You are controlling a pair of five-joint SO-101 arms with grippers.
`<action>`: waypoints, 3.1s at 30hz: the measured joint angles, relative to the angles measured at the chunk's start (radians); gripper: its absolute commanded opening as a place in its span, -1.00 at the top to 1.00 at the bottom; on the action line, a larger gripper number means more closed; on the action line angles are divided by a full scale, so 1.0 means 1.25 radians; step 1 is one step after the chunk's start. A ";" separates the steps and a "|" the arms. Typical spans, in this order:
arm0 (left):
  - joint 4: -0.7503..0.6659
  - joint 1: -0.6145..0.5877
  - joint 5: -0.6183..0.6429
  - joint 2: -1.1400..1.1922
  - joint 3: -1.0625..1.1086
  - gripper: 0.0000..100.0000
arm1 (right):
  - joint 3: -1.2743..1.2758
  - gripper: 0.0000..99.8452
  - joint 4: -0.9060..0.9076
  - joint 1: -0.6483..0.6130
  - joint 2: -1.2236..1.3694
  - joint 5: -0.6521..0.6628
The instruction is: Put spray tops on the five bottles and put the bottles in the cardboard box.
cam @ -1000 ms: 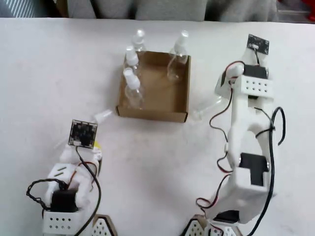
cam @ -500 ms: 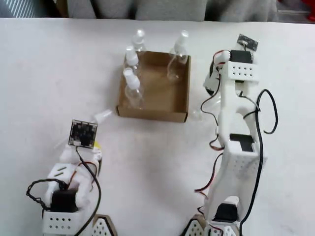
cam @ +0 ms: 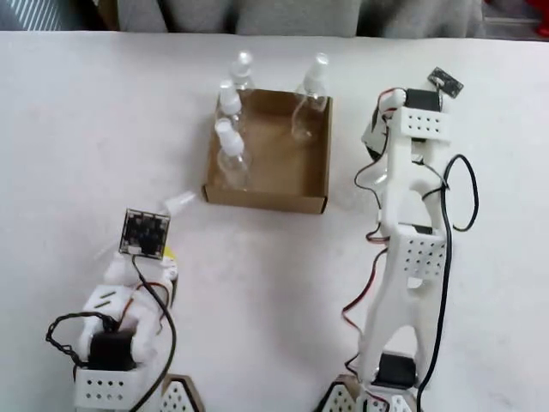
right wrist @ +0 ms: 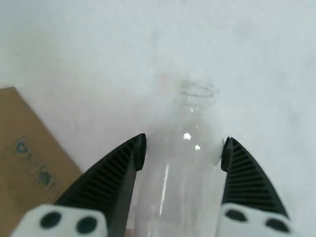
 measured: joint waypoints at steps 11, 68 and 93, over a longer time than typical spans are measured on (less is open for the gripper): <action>0.000 0.000 0.000 0.000 0.000 0.95 | -0.182 0.58 0.000 0.015 0.177 0.000; 0.000 0.000 0.000 0.000 0.000 0.95 | 0.767 0.96 0.124 0.027 -0.658 0.476; 0.000 0.000 0.000 0.000 0.000 0.95 | 1.069 0.58 -0.338 0.027 -0.659 0.589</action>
